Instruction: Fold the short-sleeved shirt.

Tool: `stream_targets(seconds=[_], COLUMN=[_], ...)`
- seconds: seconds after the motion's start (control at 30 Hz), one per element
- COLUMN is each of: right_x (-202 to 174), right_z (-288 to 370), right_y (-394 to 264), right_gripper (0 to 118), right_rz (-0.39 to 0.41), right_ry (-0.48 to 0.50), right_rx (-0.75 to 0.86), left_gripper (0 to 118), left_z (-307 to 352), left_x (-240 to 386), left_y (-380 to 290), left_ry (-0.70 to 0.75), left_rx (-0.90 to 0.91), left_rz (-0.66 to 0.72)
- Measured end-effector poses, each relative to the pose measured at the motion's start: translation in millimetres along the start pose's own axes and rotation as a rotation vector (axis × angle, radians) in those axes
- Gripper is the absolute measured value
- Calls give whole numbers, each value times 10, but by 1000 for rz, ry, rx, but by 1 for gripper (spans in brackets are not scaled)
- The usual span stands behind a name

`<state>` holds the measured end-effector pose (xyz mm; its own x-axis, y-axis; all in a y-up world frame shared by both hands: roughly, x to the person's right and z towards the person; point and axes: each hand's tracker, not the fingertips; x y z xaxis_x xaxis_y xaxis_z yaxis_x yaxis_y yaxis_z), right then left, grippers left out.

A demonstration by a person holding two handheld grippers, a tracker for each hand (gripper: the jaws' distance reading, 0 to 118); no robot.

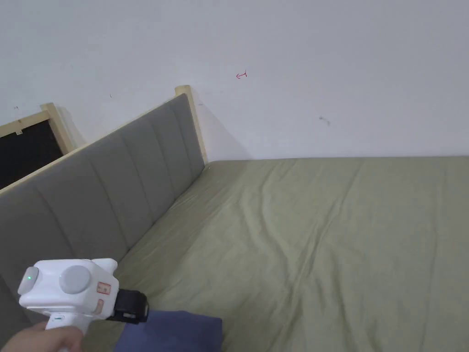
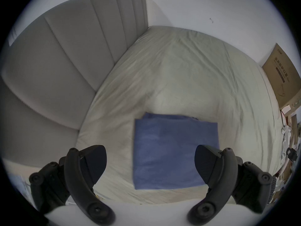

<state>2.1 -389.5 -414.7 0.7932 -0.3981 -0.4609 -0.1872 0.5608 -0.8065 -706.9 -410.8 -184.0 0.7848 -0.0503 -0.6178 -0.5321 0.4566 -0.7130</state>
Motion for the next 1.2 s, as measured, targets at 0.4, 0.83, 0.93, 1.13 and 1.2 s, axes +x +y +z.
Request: stream_targets(seconds=[0.4,0.83,0.93,1.13,1.2], right_x=[72,-175,-220,-304,-329], right_z=[43,862,990,1036,1042], right_y=[37,87,37,53,27], right_gripper=[0,0,0,1,25], right_rz=[29,137,175,221,236], right_ry=[-138,-251,-290,-321,-343], right_rx=[-2,795,922,963,973], left_gripper=[2,2,2,2,9], left_z=[832,2036,2105,2200,2262], left_x=[2365,3710,3816,3930,3947], left_y=[-851,-1281,-1344,-1332,-1336], left_ry=[-371,-333,-336,-350,-347], left_rx=[335,1037,1087,1120,1146], left_rz=[-25,-136,-115,-83,-81])
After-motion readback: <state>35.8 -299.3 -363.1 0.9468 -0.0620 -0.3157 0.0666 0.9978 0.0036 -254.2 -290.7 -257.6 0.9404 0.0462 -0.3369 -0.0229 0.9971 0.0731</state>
